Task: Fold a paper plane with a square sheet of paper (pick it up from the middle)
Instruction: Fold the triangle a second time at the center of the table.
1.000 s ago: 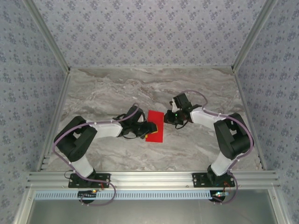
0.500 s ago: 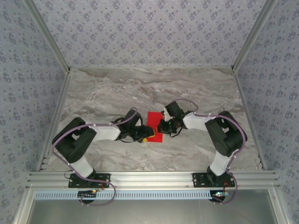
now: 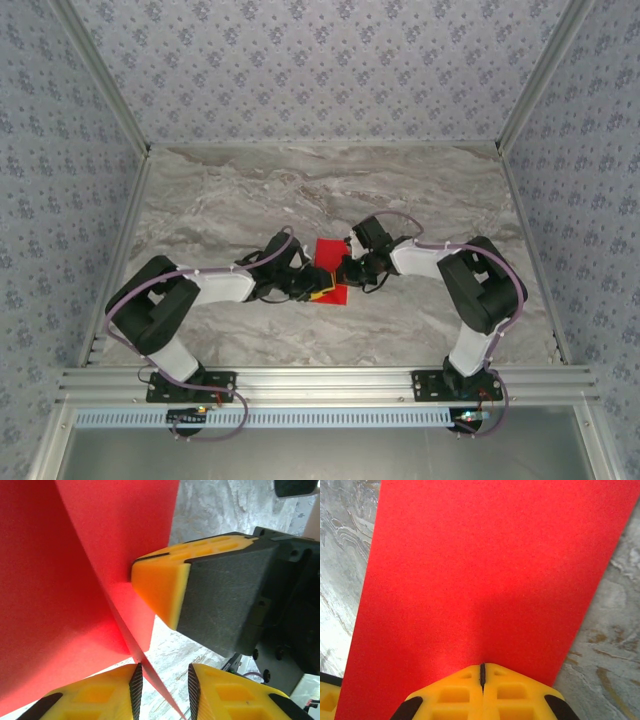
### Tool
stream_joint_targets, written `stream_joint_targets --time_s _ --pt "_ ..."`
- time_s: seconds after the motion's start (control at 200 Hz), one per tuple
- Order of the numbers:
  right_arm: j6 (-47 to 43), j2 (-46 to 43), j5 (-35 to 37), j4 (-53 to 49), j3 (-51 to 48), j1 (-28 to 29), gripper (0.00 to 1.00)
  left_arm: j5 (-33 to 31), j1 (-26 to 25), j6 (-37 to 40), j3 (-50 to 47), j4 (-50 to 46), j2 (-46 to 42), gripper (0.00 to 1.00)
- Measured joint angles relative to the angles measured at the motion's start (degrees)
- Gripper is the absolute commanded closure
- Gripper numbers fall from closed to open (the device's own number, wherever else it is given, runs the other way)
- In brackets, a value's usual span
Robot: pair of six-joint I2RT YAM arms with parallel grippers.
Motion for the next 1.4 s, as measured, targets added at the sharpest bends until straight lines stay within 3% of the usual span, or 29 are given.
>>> stream_joint_targets --time_s 0.26,0.49,0.685,0.874,1.144,1.399 --pt "1.77 -0.07 -1.57 0.68 -0.59 -1.64 0.92 0.15 0.00 1.18 3.78 2.29 1.66 0.65" --pt "4.50 -6.93 -2.34 1.92 -6.43 -7.23 0.80 0.13 0.00 2.14 4.26 2.89 3.67 0.63" --pt "6.14 -13.40 -2.91 5.25 -11.06 -10.16 0.72 -0.24 0.00 2.08 4.26 2.84 5.66 0.75" --pt "6.84 -13.66 -6.47 9.42 -12.94 -9.73 0.65 -0.96 0.00 2.84 4.28 2.86 6.29 0.88" --pt "6.84 -9.99 -9.94 14.16 -12.94 -7.13 0.68 -2.27 0.00 3.43 4.28 2.60 6.45 0.99" --pt "7.50 -6.73 -11.34 17.16 -12.87 -5.92 0.73 -2.45 0.00 3.45 4.28 2.60 6.45 1.00"
